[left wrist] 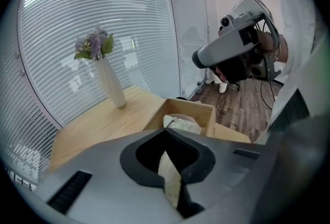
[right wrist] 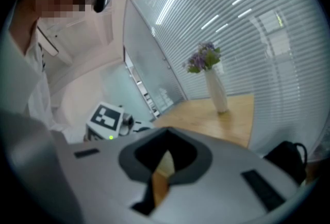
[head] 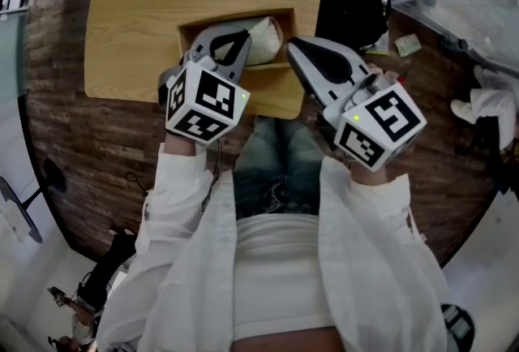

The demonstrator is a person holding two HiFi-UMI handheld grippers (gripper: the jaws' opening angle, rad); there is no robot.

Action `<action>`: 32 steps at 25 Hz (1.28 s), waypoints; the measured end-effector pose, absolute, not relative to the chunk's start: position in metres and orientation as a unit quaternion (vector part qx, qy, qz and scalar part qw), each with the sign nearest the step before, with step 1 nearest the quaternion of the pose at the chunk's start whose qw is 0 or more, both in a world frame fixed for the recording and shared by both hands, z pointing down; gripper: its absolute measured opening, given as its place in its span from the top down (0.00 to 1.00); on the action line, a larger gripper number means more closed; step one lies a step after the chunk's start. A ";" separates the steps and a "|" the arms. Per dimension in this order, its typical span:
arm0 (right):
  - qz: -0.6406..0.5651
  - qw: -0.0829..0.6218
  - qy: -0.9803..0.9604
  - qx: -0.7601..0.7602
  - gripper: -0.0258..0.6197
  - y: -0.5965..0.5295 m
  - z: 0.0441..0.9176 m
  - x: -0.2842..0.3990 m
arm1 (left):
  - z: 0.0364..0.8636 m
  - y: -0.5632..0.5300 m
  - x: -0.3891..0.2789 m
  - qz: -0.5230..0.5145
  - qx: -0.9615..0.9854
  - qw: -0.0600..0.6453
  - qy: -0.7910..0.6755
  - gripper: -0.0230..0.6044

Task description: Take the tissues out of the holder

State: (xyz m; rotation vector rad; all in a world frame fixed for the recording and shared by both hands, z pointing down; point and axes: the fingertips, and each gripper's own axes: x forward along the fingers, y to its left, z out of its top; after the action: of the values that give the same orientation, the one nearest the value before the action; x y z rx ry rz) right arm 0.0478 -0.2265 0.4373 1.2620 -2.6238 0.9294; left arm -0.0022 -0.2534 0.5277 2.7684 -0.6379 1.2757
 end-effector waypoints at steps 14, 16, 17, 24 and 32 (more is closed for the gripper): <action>0.285 0.039 -0.861 0.420 0.94 -0.222 0.423 0.052 | 0.502 -0.262 -0.006 0.366 0.894 0.011 -0.260 0.95; 0.281 0.037 -0.862 0.420 0.94 -0.222 0.419 0.052 | 0.496 -0.262 -0.007 0.362 0.894 0.010 -0.264 0.95; 0.278 0.036 -0.863 0.420 0.94 -0.222 0.416 0.052 | 0.493 -0.261 -0.007 0.361 0.894 0.010 -0.265 0.95; 0.246 0.026 -0.871 0.424 0.94 -0.228 0.390 0.053 | 0.464 -0.262 -0.012 0.334 0.896 0.003 -0.291 0.95; 0.208 0.022 -0.878 0.430 0.94 -0.235 0.363 0.058 | 0.421 -0.267 -0.015 0.294 0.902 0.006 -0.316 0.95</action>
State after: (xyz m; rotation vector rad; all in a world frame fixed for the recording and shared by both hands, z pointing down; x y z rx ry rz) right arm 0.0580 -0.2354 0.3628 1.3329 -2.7205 0.6440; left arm -0.0154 -0.2668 0.4208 2.8234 -0.9898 0.9201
